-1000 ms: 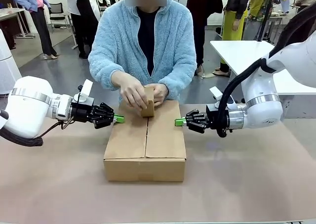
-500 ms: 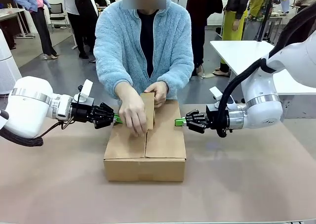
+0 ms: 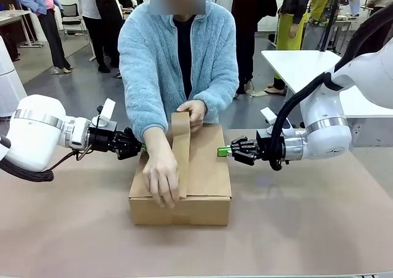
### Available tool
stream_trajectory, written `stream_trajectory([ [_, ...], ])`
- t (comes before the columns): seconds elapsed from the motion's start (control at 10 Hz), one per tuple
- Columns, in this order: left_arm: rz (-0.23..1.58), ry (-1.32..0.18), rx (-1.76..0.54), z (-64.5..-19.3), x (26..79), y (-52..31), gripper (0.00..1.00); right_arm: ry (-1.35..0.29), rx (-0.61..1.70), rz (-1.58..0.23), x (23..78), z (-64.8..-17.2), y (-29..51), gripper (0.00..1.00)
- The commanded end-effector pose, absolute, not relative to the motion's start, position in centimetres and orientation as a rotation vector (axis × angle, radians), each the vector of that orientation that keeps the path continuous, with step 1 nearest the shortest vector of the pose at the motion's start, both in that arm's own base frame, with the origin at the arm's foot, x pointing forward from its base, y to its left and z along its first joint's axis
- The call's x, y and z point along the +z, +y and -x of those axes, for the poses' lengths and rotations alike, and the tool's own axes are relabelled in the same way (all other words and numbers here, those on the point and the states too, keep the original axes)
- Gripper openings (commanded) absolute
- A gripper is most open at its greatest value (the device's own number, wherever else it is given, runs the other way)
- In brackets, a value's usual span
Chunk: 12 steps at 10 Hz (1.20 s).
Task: Wrap the clocks to prevent damage.
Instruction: After the human seals the box with tape, release both hands from the side flaps of the Package Box.
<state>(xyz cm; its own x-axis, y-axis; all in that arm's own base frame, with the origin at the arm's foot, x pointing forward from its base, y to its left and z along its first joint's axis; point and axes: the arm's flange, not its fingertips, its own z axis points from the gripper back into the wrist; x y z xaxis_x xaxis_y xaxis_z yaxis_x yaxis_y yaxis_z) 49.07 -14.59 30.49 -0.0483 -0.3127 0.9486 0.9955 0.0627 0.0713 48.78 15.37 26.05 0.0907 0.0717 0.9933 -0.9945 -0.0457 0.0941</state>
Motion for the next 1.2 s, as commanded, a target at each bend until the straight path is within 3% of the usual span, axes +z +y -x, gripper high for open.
stream_trajectory([
  [0.0,0.868,-1.060,-1.344,-48.99,30.17,-14.68,0.01,-1.064,1.207,-1.233,25.92,-48.76,15.30,0.01],
  [1.1,0.868,-1.060,-1.344,-48.99,30.17,-14.68,0.01,-1.064,1.207,-1.233,25.92,-48.76,15.30,0.01],
])
